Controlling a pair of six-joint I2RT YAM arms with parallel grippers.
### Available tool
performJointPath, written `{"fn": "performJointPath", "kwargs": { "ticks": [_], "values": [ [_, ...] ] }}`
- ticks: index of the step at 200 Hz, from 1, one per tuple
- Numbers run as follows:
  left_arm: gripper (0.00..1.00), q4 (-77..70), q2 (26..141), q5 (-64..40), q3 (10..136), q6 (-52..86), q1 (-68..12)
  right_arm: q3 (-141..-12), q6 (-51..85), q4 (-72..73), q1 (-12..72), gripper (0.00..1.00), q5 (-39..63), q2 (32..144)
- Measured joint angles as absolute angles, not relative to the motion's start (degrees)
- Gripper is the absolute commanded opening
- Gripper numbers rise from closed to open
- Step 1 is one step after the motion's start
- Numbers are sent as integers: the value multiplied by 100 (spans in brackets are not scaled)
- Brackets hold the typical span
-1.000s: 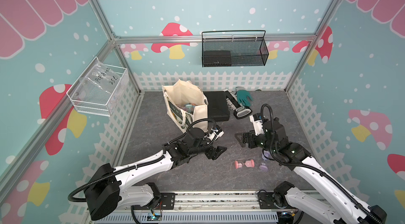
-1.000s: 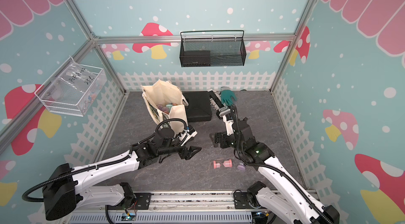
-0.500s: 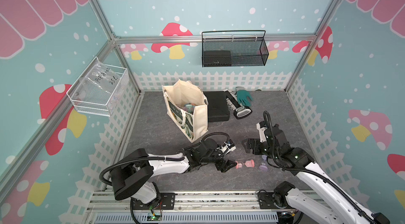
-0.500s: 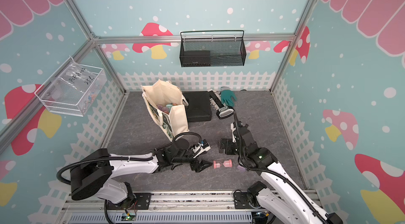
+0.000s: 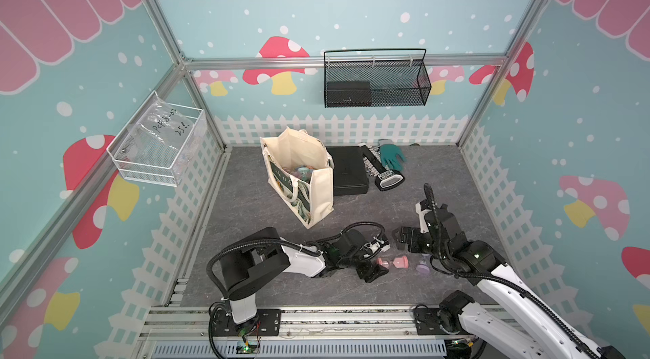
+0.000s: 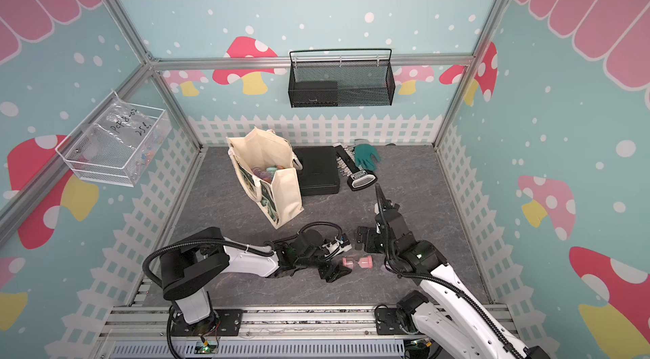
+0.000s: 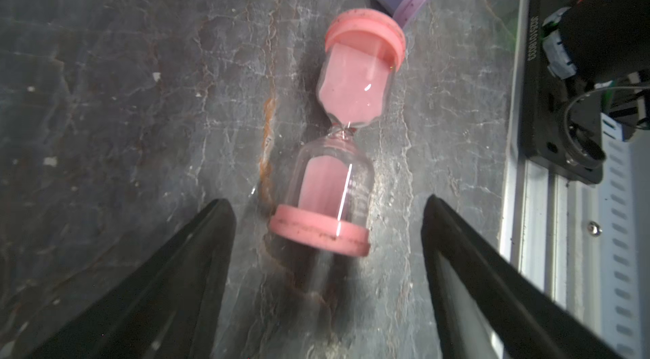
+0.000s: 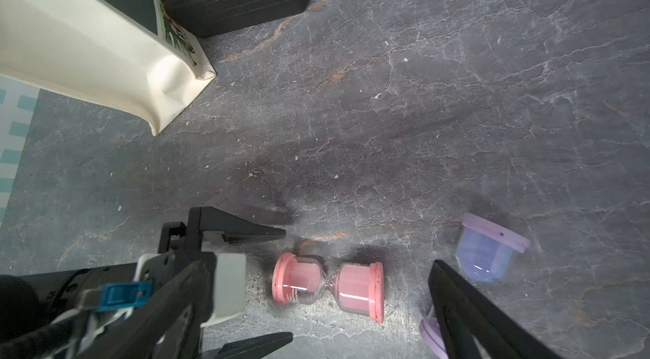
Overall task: Put the hourglass into the canvas bag
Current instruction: Pick up the hourglass from the center of the board.
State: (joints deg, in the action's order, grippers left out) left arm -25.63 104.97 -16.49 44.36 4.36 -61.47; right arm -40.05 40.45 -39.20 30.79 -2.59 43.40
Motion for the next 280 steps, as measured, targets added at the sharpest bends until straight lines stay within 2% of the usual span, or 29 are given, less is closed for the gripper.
{"fn": "performJointPath", "kwargs": {
  "ticks": [72,123,187,253,280],
  "values": [
    [68,-2851,11028,-1409,4644,403,-6239,-3918,4101,-3924,3079,100,-276,4261],
    [54,-3131,11190,-1345,4665,410,-6239,-3885,4125,-3896,3079,100,-305,4195],
    [41,-3151,11196,-1188,4663,379,-6239,-3787,4156,-3721,3079,100,-292,4136],
    [30,-3142,11061,-985,4554,392,-6239,-3756,4117,-3489,3079,100,-276,3938],
    [29,-3111,10774,-832,4329,434,-6239,-3758,3959,-3367,3079,100,-366,3789]
  ]
}}
